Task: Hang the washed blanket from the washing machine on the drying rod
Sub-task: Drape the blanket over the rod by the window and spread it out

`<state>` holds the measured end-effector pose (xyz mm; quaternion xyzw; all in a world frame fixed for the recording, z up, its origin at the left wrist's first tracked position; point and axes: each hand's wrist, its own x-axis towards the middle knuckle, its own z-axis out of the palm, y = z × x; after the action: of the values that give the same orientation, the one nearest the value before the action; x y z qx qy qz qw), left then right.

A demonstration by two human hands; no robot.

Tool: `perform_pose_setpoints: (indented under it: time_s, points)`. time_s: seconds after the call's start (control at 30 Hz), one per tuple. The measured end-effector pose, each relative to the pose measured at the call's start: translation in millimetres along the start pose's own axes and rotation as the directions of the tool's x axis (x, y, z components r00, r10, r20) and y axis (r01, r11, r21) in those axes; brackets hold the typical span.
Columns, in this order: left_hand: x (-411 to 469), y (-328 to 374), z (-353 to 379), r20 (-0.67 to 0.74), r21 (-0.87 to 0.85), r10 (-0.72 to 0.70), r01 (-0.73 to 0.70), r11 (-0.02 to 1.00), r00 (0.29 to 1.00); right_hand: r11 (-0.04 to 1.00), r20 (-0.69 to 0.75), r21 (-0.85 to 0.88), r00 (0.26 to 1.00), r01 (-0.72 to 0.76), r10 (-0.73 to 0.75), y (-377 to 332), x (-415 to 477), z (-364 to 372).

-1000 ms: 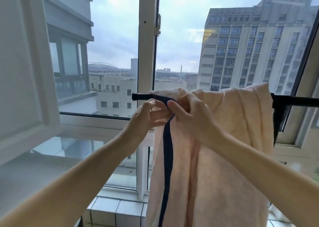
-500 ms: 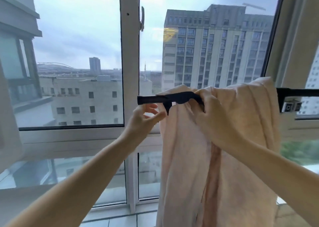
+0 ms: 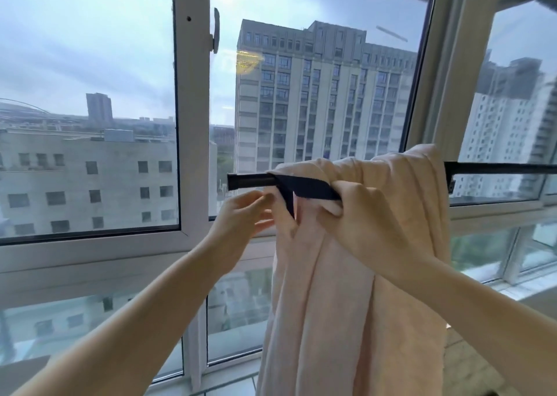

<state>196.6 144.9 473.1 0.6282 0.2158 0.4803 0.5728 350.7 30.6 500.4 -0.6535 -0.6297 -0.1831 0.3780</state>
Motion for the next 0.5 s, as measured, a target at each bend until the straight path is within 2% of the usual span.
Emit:
perform_pose_setpoints:
  time_s: [0.1, 0.23, 0.3, 0.37, 0.43, 0.5]
  points:
    - [3, -1, -8, -0.116, -0.181, -0.089, 0.067, 0.981, 0.989, 1.000, -0.024, 0.021, 1.000, -0.015, 0.016, 0, 0, -3]
    - [6, 1, -11, -0.169, -0.181, -0.081, 0.050, 0.982, 0.982, 0.999, -0.068, 0.038, 0.998, 0.011, -0.008, -3, -4, -2]
    - [4, 0, -15, -0.159, -0.037, 0.052, -0.059, 0.998, 0.986, 0.997, -0.067, -0.054, 0.996, 0.054, -0.057, -4, -10, -3]
    - [-3, -2, -20, -0.045, 0.152, 0.237, -0.227, 0.962, 0.971, 0.975, -0.027, -0.211, 0.997, 0.064, -0.071, -4, -18, -4]
    - [-10, -8, -23, 0.078, 0.301, 0.318, -0.326, 0.896, 0.945, 0.939, -0.012, -0.340, 0.998, 0.053, -0.060, -4, -26, 1]
    - [-11, -19, -27, 0.111, 0.518, 0.382, -0.382, 0.766, 0.917, 0.939, -0.060, -0.319, 0.986, 0.126, -0.153, -6, -32, 10]
